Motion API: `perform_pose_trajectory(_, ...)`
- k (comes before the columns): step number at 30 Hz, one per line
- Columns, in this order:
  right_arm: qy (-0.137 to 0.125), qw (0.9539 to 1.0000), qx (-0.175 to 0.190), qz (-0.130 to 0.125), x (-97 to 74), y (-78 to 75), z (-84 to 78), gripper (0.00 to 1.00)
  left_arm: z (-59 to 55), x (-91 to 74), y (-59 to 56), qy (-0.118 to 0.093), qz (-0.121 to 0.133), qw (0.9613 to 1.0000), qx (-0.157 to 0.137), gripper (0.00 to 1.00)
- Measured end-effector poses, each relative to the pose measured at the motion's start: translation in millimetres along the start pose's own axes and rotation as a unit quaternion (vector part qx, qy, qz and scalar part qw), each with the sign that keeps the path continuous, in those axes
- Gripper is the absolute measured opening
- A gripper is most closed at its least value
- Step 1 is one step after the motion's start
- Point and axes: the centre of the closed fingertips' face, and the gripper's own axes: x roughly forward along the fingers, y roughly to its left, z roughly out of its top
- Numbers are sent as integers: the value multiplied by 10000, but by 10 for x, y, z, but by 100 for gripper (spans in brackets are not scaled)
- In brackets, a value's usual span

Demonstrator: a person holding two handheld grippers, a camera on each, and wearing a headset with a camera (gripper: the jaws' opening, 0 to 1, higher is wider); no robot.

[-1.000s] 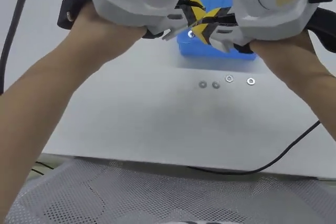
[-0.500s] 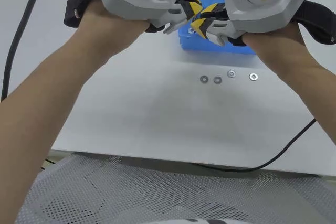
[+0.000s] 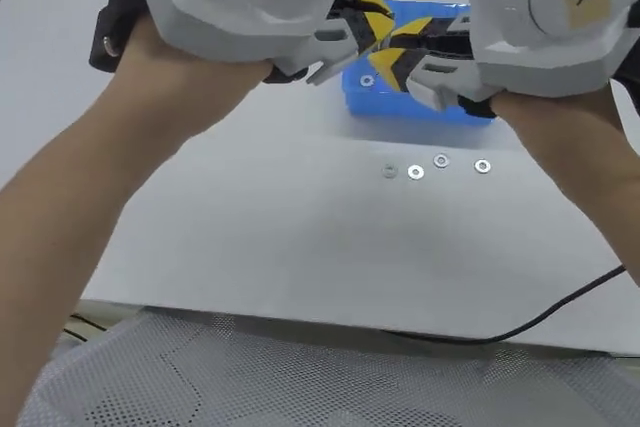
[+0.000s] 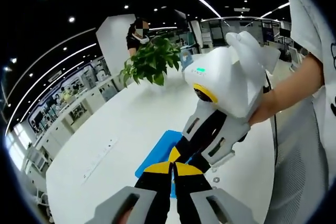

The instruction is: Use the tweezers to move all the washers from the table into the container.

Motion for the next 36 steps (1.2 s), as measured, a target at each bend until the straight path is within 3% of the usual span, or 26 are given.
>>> perform_pose_trajectory(4,-73,9999,80,3,-112,91,12,8,57,-94,-105,-11,-56,10000,65,0)
perform_pose_trajectory(11,-11,9999,90,75,-155,260,-61,12,23,-147,-255,56,-168,9998,17,0)
perform_pose_trajectory(15,15,10000,20,88,-194,364,-104,9,-2,-181,-337,59,-195,9997,-112,0)
perform_pose_trajectory(23,237,9994,120,214,-177,498,-324,7,-133,-111,-524,167,-351,9988,-288,0)
perform_pose_trajectory(27,425,9986,188,267,-130,492,-476,7,-248,-27,-579,201,-420,9975,-526,0)
perform_pose_trajectory(36,696,9966,212,384,-53,501,-636,7,-393,100,-651,377,-565,9959,-595,0)
